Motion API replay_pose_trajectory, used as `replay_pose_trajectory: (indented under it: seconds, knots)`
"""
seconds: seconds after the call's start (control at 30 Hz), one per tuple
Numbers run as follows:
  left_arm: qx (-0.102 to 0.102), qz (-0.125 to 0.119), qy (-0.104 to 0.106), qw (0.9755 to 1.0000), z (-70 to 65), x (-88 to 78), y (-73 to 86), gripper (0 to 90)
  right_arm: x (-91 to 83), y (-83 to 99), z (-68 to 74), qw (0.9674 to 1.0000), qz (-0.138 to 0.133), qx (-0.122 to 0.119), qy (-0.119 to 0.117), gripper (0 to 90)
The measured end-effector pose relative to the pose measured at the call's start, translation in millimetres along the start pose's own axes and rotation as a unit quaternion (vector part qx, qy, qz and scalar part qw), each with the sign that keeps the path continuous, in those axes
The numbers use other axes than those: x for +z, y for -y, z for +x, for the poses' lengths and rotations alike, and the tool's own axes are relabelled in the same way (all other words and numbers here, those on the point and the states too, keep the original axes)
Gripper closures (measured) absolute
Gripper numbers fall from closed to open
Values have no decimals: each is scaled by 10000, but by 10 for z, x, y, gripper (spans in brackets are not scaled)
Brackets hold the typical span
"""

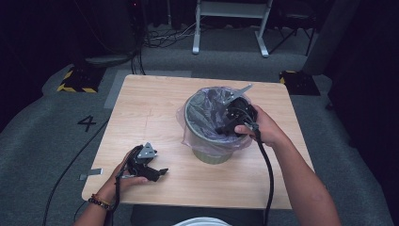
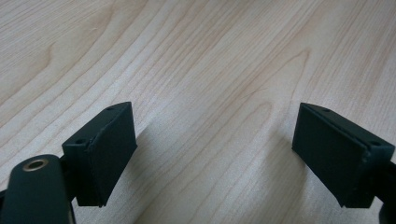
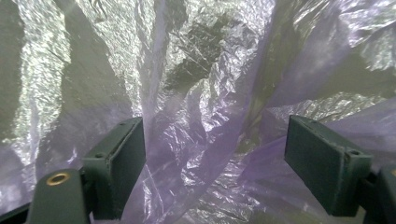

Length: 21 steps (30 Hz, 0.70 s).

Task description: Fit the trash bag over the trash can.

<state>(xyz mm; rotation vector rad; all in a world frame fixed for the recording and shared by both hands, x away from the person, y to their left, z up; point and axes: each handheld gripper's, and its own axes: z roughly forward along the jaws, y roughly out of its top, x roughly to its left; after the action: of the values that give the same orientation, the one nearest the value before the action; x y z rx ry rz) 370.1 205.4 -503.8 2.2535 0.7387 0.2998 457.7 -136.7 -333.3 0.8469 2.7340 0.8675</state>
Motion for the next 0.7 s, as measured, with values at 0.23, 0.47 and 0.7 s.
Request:
replay_pose_trajectory:
  seconds: [0.23, 0.47, 0.7]
  knots:
    - [-1, 1, 1, 10000, 0, 0, 0, 133, -49, 19, -12, 9998, -213, 28, 39, 213]
    - [-2, 0, -2, 10000, -1, 0, 0, 133, -118, 46, -29, 9987, -499, 33, 53, 224]
    - [-3, 4, -2, 10000, 0, -1, 0, 133, -162, 69, -25, 9981, -603, -94, 123, 223]
